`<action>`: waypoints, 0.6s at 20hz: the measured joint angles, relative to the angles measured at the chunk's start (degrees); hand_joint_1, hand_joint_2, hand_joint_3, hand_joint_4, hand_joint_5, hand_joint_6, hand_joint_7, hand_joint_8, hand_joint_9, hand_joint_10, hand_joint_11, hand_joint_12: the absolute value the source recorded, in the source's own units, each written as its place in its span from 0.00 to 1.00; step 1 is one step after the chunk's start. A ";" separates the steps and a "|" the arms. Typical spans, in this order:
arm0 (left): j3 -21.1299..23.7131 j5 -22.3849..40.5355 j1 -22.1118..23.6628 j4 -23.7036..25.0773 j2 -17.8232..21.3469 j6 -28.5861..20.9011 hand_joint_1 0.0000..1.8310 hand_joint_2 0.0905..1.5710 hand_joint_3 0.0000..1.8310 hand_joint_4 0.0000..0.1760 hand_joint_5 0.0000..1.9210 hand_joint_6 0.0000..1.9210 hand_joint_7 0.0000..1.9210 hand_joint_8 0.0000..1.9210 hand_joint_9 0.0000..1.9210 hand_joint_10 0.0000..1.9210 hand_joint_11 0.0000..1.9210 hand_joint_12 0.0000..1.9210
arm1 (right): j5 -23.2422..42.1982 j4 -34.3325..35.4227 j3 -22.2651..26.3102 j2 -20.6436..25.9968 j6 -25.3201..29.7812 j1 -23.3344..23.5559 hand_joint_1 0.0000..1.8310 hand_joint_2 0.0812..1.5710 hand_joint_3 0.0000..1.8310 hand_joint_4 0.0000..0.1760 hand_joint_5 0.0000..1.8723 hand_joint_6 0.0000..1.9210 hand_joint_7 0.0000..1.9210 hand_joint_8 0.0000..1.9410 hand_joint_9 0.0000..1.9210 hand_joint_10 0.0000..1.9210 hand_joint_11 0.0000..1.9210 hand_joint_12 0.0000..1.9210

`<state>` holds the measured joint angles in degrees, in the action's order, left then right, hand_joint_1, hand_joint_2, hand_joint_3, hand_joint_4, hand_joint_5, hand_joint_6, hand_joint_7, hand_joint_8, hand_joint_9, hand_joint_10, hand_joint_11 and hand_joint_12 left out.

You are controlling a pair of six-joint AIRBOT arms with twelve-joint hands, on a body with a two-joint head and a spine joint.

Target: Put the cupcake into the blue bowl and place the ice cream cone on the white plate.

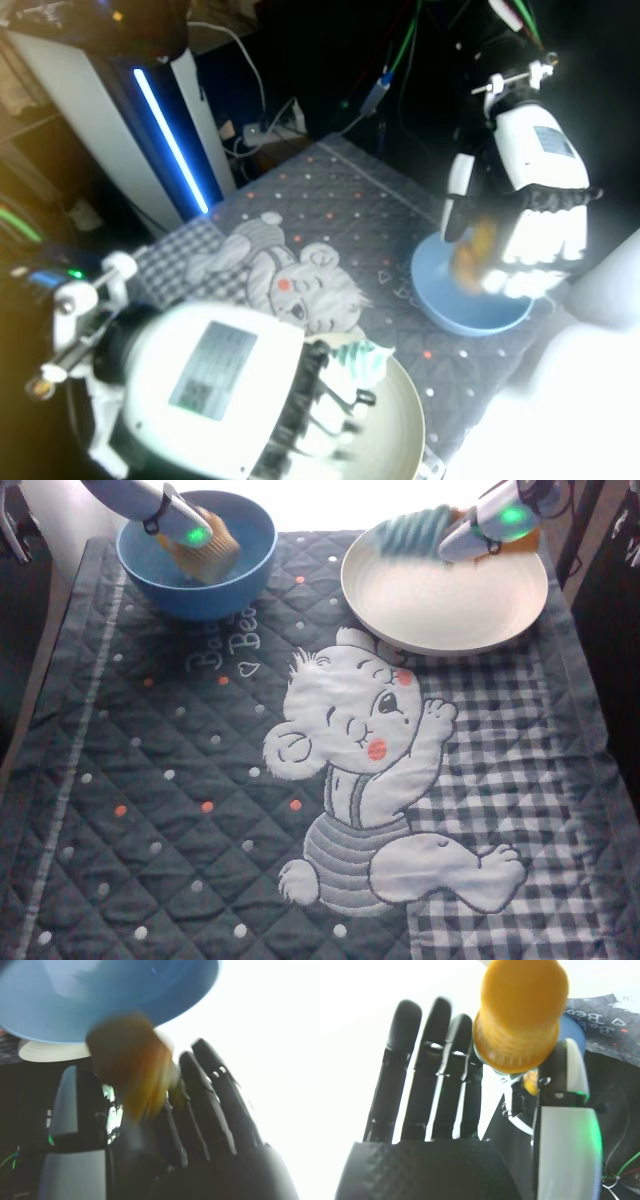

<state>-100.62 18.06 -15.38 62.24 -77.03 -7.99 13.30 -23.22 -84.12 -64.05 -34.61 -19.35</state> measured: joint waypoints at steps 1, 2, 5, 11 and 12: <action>0.00 0.04 -0.11 0.07 0.00 0.00 0.53 0.46 0.00 0.67 0.19 0.00 0.13 0.00 0.10 0.00 0.00 0.20 | 0.04 -0.11 0.22 0.00 0.00 0.07 0.49 0.48 0.00 0.58 0.13 0.00 0.20 0.00 0.20 0.00 0.00 0.59; 0.00 0.00 -0.22 0.11 0.00 -0.02 0.50 0.45 0.00 0.56 0.17 0.00 0.13 0.00 0.10 0.00 0.00 0.23 | 0.11 -0.20 0.48 0.00 0.02 0.07 0.47 0.44 0.00 0.80 0.06 0.00 0.13 0.00 0.12 0.00 0.00 0.47; 0.00 0.15 -0.79 0.31 0.00 -0.04 0.44 0.44 0.00 0.52 0.17 0.00 0.13 0.00 0.11 0.00 0.00 0.25 | 0.13 -0.52 0.72 0.00 0.00 0.07 0.46 0.41 0.00 0.99 0.00 0.00 0.05 0.01 0.02 0.01 0.00 0.26; 0.00 0.20 -0.94 0.33 0.00 -0.07 0.46 0.47 0.00 0.52 0.18 0.00 0.15 0.00 0.14 0.00 0.00 0.34 | 0.07 -0.59 0.72 0.24 0.00 0.07 0.46 0.43 0.00 0.97 0.01 0.00 0.07 0.00 0.05 0.01 0.00 0.30; 0.00 0.22 -0.94 0.20 0.07 -0.07 0.47 0.46 0.00 0.46 0.18 0.00 0.16 0.00 0.15 0.00 0.00 0.35 | 0.07 -0.57 0.72 0.28 0.00 0.07 0.45 0.43 0.00 0.99 0.01 0.00 0.07 0.00 0.06 0.00 0.00 0.35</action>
<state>-100.62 18.28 -16.32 62.43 -76.97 -8.05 13.37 -23.79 -83.40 -63.77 -34.61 -19.29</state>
